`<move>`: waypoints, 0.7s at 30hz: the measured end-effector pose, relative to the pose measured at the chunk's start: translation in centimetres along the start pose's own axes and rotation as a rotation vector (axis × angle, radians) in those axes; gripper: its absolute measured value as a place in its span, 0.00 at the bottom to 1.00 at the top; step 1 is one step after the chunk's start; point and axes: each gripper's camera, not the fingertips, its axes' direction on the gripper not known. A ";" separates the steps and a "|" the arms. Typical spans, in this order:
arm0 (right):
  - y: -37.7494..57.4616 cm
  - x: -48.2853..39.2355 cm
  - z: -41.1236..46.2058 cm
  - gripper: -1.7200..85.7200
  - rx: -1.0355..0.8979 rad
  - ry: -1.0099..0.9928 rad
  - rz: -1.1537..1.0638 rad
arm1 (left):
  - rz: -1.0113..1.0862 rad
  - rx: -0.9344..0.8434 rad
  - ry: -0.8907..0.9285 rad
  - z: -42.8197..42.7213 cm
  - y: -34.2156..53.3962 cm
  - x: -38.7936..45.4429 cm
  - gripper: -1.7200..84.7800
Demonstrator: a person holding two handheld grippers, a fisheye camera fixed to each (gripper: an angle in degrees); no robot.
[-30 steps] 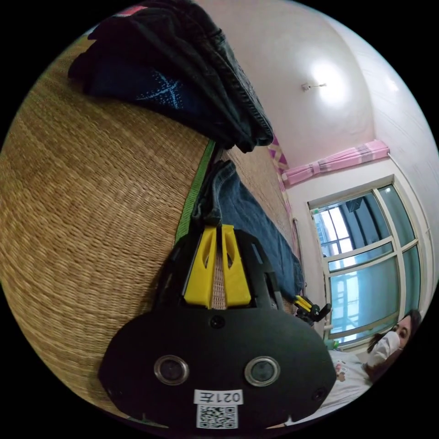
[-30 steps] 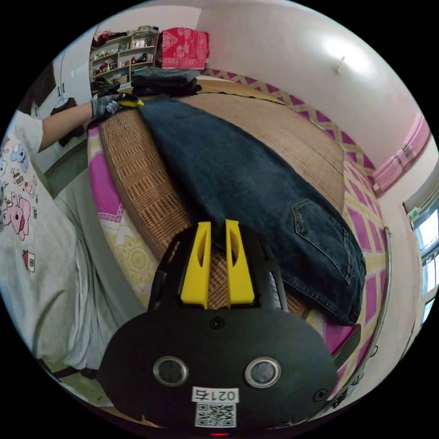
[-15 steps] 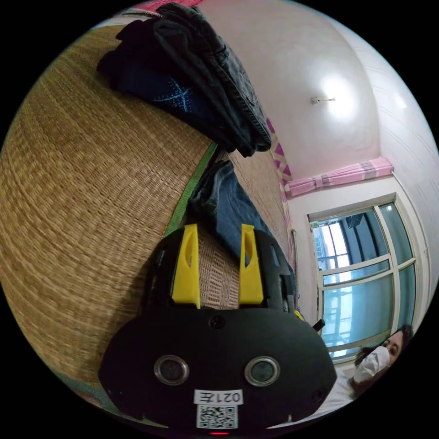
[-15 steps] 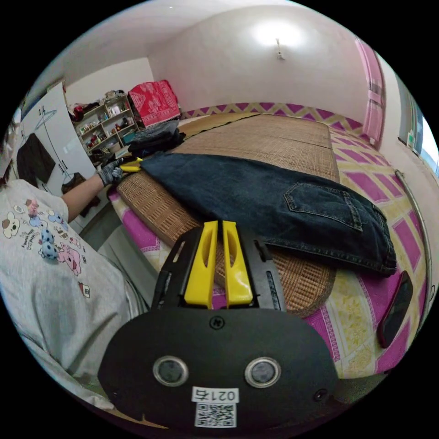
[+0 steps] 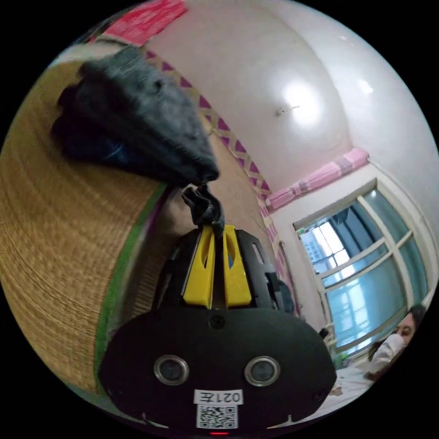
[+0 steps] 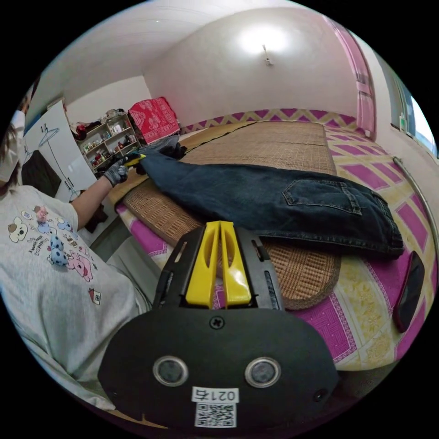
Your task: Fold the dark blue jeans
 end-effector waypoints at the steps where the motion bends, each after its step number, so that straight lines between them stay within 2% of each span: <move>1: 0.0 0.5 -0.4 0.01 0.011 -0.002 0.007 | 0.106 0.001 -0.030 0.5 0.9 3.7 0.01; 5: -0.2 1.9 -1.5 0.01 0.035 0.016 0.009 | 0.461 -0.052 -0.064 5.0 6.4 15.9 0.01; 7: -0.4 2.6 -2.1 0.01 0.054 0.014 0.018 | 0.628 -0.120 -0.015 10.3 11.8 22.3 0.01; 10: -0.7 3.8 -3.4 0.01 0.096 0.000 0.045 | 0.750 -0.255 0.033 19.3 19.3 27.1 0.01; 14: -1.0 5.1 -5.0 0.01 0.138 0.003 0.078 | 0.753 -0.484 -0.015 32.1 28.6 26.5 0.01; 16: -1.2 5.6 -5.4 0.02 0.136 0.008 0.089 | 0.734 -0.615 -0.085 38.1 33.9 23.4 0.01; 21: -1.6 7.9 -7.9 0.03 0.180 0.065 0.165 | 0.752 -0.537 0.015 38.0 37.2 21.6 0.04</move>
